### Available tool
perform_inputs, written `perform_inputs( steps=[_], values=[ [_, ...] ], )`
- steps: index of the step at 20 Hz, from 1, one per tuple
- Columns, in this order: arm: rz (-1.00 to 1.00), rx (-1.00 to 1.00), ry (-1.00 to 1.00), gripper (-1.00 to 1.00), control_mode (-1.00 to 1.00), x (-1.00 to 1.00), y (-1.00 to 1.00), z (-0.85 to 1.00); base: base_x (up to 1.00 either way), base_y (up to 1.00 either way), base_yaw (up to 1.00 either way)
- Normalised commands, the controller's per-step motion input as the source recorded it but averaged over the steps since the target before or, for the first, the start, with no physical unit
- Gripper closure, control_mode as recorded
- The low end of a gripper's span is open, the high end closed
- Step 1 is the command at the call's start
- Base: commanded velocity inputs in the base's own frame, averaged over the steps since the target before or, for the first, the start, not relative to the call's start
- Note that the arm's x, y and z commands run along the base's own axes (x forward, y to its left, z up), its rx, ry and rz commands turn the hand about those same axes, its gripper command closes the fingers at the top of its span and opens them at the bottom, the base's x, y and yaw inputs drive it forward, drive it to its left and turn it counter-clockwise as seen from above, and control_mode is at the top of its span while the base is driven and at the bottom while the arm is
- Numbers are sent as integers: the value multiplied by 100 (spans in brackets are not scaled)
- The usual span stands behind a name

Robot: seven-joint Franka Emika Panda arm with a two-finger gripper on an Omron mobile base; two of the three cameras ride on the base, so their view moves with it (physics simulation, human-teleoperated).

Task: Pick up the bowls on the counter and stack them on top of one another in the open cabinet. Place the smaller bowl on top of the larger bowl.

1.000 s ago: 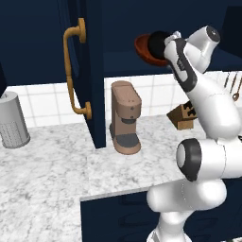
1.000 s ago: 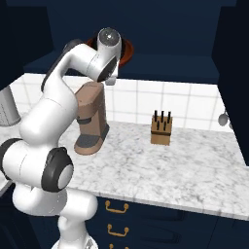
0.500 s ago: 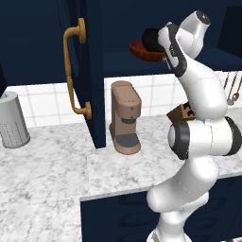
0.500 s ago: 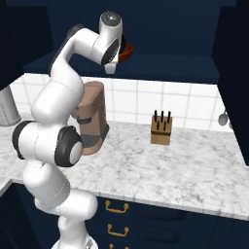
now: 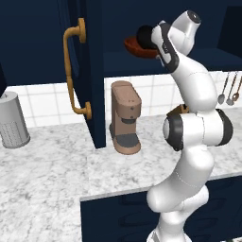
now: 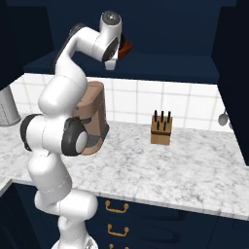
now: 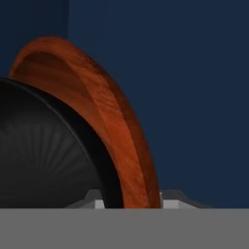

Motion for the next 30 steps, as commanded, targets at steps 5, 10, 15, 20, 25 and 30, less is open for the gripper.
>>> perform_inputs(
  steps=[5, 10, 15, 20, 25, 30],
  values=[
    [0, 1, -19, -100, -100, 0, 0, 0, 0, 0, 0],
    [0, 1, -23, -100, -100, -19, 0, 1, 0, 0, 0],
    [0, 7, -11, -100, -100, -73, 0, 16, 0, 0, 0],
    [0, 7, 0, -100, -100, -93, -2, 2, 0, 0, 0],
    [0, 7, -2, -100, -100, -100, -7, -16, 0, 0, 0],
    [0, 0, 7, -100, -100, -100, -7, -65, 0, 0, 0]
  ],
)
